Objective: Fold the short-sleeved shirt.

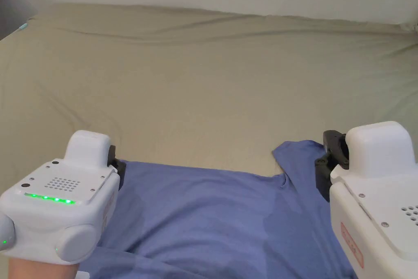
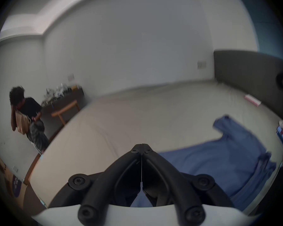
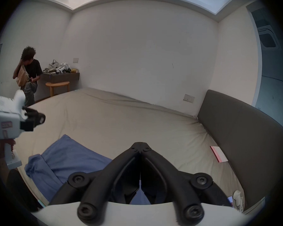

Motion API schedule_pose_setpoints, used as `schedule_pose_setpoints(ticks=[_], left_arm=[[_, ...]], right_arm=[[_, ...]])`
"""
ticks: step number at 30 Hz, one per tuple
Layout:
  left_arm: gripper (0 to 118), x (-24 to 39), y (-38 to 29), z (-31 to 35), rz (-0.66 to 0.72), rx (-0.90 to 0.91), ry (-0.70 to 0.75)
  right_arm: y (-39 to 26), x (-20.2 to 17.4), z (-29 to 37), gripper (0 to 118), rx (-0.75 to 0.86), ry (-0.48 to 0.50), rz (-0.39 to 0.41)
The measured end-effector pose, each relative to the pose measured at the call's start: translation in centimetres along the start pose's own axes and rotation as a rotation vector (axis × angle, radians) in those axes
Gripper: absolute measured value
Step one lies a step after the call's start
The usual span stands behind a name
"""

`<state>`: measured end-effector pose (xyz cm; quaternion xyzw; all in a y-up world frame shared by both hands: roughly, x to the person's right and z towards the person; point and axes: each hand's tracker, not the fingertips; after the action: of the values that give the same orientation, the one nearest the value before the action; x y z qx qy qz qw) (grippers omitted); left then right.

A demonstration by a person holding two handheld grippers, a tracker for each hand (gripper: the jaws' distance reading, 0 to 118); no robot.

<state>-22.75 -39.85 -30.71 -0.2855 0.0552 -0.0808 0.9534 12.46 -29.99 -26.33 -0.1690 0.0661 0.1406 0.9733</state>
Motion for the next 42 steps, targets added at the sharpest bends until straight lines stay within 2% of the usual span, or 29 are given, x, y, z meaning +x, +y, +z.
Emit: schedule_pose_setpoints(ticks=[1,2,3,4,6,8,10,13,15,16,17,18,19,20,21,22,28,29,30,31,32,33,34,36,40,42], left_arm=[[17,-0.4,-1.1,-2.5,-0.001,-0.066,-0.01],[59,-0.9,-1.9,-4.5,0.006,-0.116,0.001],[84,-1.4,-2.6,-6.9,0.023,-0.175,0.006],[94,-1.9,-3.2,-9.0,0.041,-0.231,-0.008],[95,-2.6,-3.3,-12.4,0.069,-0.241,0.002],[105,-3.3,-2.8,-15.5,0.082,-0.251,0.01],[107,-4.0,-2.0,-18.7,0.1,-0.275,0.019],[104,-4.2,-1.9,-21.9,0.088,-0.303,0.043],[77,-3.8,-2.7,-23.3,0.064,-0.396,0.031],[71,-3.1,-3.2,-23.1,0.044,-0.435,0.022],[68,-2.8,-3.5,-22.7,0.075,-0.414,-0.042],[68,-2.8,-3.0,-21.8,0.122,-0.355,-0.023],[55,-2.4,-2.7,-21.7,0.113,-0.392,-0.069],[30,-1.8,-2.5,-21.3,0.113,-0.387,-0.108],[10,-1.3,-2.5,-21.1,0.094,-0.386,-0.089],[1,-0.6,-2.5,-21.0,0.034,-0.388,-0.048],[1,-1.6,0.1,-16.0,0.028,-0.257,-0.055],[1,-1.7,0.7,-14.5,0.014,-0.219,-0.047],[1,-1.8,1.2,-13.2,0.008,-0.197,-0.051],[1,-1.9,1.8,-11.8,0.006,-0.172,-0.06],[1,-2.3,2.3,-10.8,0.008,-0.151,-0.062],[1,-2.4,2.6,-9.7,0.006,-0.146,-0.063],[1,-2.4,2.8,-8.6,-0.003,-0.132,-0.065],[1,-2.5,3.0,-7.2,-0.019,-0.111,-0.067],[1,-2.6,2.2,-5.4,-0.038,-0.124,-0.069],[1,-2.6,1.4,-5.0,-0.035,-0.146,-0.068]], right_arm=[[-0.5,0.4,-0.7,2,-0.015,-0.008,-0.003],[-0.5,0.1,-0.9,2,-0.03,-0.015,-0.006],[-0.8,0.3,-1.5,2,-0.049,-0.02,-0.011],[-1.2,0.6,-2.2,2,-0.068,-0.027,-0.015],[-1.9,1.2,-3.2,2,-0.098,-0.045,-0.015],[-2.5,1.8,-4.1,2,-0.132,-0.066,-0.009],[-3.1,2.6,-4.8,2,-0.165,-0.078,-0.014],[-3.8,3.3,-5.6,2,-0.202,-0.095,-0.015],[-4.5,4.3,-6.0,2,-0.218,-0.105,-0.013],[-4.7,4.7,-6.2,2,-0.229,-0.1,-0.017],[-4.7,5.1,-6.5,2,-0.243,-0.087,-0.031],[-4.2,5.2,-6.5,2,-0.257,-0.081,-0.055],[-3.9,5.5,-6.6,2,-0.26,-0.09,-0.08],[-3.8,5.8,-6.8,2,-0.257,-0.101,-0.091],[-3.5,6.1,-7.0,2,-0.256,-0.108,-0.096],[-3.7,6.8,-7.2,2,-0.252,-0.113,-0.103],[-2.9,9.7,-8.9,2,-0.276,-0.101,-0.119],[-3.1,10.3,-9.7,5,-0.296,-0.084,-0.12],[-3.6,11.0,-10.5,16,-0.327,-0.076,-0.127],[-4.1,11.6,-11.7,39,-0.373,-0.064,-0.137],[-4.7,12.1,-13.2,81,-0.439,-0.05,-0.139],[-5.5,12.7,-14.7,101,-0.529,-0.012,-0.141],[-6.6,13.1,-16.3,104,-0.599,0.011,-0.147],[-9.1,13.4,-19.1,104,-0.654,0.037,-0.154],[-14.4,13.7,-24.4,104,-0.854,0.014,-0.166],[-16.4,13.3,-25.5,104,-0.911,-0.035,-0.164]])
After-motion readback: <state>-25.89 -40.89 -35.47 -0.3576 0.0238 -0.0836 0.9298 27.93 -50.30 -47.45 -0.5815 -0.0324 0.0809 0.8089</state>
